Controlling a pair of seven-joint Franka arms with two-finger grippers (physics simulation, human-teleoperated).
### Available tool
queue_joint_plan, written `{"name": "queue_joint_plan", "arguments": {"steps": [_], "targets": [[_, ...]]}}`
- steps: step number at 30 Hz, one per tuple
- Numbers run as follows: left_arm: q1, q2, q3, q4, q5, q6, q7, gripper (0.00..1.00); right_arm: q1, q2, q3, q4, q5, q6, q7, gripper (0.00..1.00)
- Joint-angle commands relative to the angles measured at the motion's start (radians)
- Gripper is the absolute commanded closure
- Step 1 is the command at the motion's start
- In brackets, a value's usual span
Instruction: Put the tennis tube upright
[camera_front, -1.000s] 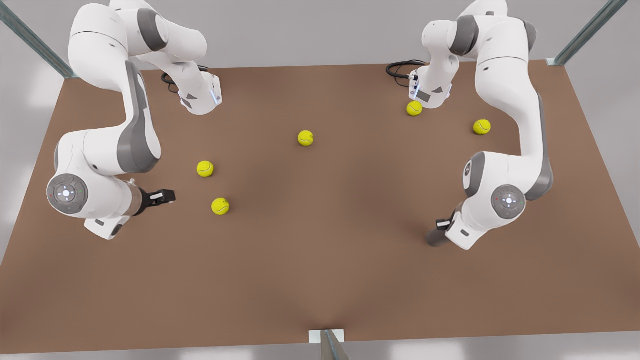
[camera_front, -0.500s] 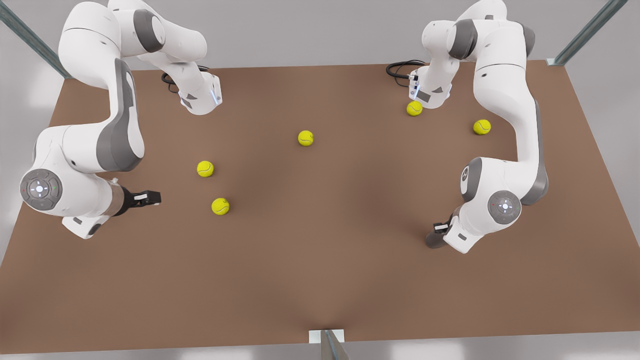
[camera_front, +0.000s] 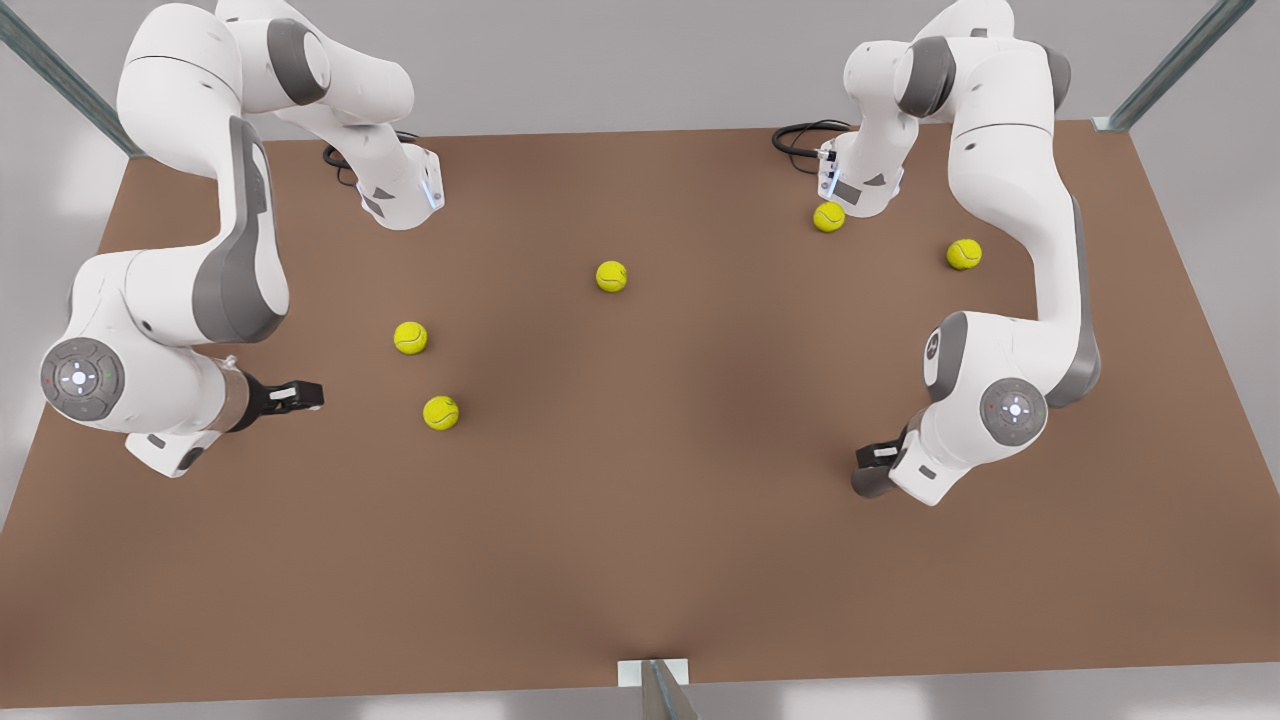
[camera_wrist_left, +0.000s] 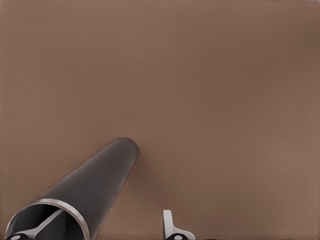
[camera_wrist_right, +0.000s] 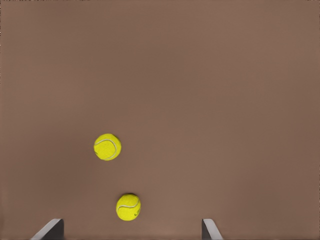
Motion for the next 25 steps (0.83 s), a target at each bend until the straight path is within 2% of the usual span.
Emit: {"name": "queue_joint_plan", "arguments": {"steps": [1,11,19,25], "targets": [[0.0,0.0,0.0,0.0,0.017,0.0,-0.001,0.0,0.0,0.0,0.0,0.0,0.0,0.0,0.0,0.0],[0.0,-0.055,-0.002,0.003,0.023,-0.035,-0.007,0.0,-0.013,0.0,-0.006,0.014,0.0,-0.005,0.04,0.0],[0.0,-0.264,-0.006,-0.002,0.026,-0.224,0.063,0.0,-0.022,0.0,-0.005,0.014,0.002,-0.006,0.038,0.0],[-0.001,-0.334,-0.006,-0.049,0.026,-0.233,0.099,0.0,-0.022,0.0,-0.003,0.014,0.003,-0.006,0.038,0.0]]}}
